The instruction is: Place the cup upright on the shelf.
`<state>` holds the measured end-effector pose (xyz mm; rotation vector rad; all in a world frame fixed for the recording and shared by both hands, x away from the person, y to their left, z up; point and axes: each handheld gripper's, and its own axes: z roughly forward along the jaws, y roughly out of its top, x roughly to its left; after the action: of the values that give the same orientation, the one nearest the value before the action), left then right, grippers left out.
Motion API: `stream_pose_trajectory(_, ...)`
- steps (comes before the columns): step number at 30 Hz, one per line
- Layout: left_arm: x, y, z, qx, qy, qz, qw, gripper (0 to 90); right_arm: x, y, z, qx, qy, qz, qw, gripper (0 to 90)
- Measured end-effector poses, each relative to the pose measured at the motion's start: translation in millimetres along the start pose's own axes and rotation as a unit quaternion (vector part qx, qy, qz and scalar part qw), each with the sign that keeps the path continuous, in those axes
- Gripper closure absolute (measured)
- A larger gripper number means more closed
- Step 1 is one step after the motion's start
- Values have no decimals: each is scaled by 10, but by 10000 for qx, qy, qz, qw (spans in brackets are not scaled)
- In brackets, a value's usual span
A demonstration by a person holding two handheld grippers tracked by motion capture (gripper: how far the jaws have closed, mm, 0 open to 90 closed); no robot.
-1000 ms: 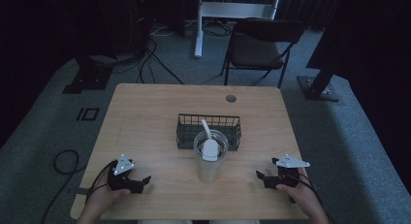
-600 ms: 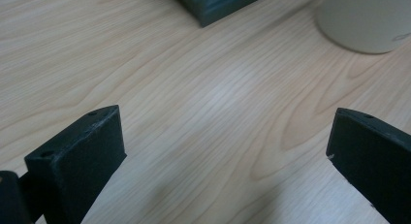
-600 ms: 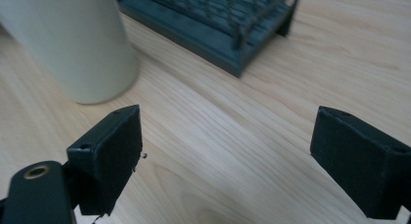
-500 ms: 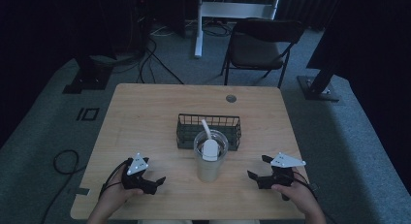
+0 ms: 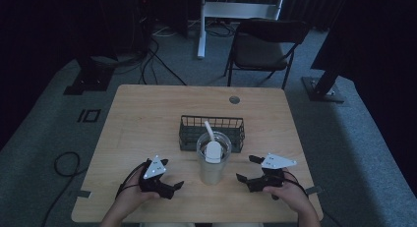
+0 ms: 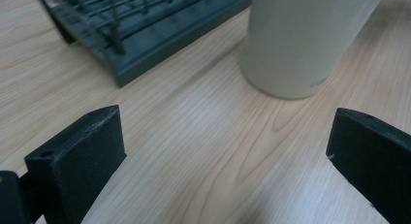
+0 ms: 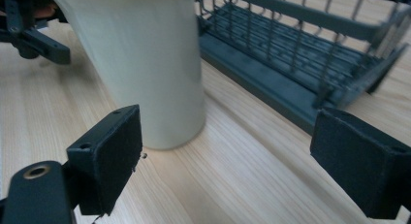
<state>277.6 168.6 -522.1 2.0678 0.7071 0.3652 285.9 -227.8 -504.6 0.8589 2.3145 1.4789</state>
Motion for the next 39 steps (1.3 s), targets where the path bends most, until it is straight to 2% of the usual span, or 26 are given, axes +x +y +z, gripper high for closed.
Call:
stream_pose_trajectory(5, -65, 35, 97, -55, -152, 33, 9999, 5, 58, 56, 71, -87, 145, -103, 9998, 114)
stream_pose_trajectory(7, -90, 53, 135, -120, -204, 31, 9997, 5, 79, 71, 96, -152, 207, -212, 9994, 114)
stream_pose_trajectory(14, -176, 133, 268, -406, -324, 48, 9986, 5, 167, 120, 176, -454, 485, -354, 9972, 114)
stream_pose_trajectory(15, -189, 145, 288, -411, -376, 18, 9984, 5, 180, 127, 192, -493, 516, -363, 9968, 114)
stream_pose_trajectory(19, -243, 189, 344, -416, -526, 113, 9977, 5, 216, 151, 231, -571, 590, -406, 9958, 113)
stream_pose_trajectory(21, -287, 223, 408, -405, -573, 159, 9974, 5, 277, 188, 282, -737, 769, -451, 9933, 113)
stream_pose_trajectory(26, -306, 259, 519, -434, -537, 72, 9976, 5, 300, 219, 354, -859, 779, -375, 9925, 113)
stream_pose_trajectory(31, -337, 305, 619, -494, -552, -56, 9972, 5, 322, 221, 435, -858, 838, -474, 9916, 113)
stream_pose_trajectory(35, -351, 330, 686, -545, -636, -76, 9965, 5, 336, 247, 490, -878, 870, -502, 9911, 113)
stream_pose_trajectory(39, -369, 340, 744, -542, -658, -114, 9963, 5, 335, 298, 529, -1060, 872, -466, 9894, 107)
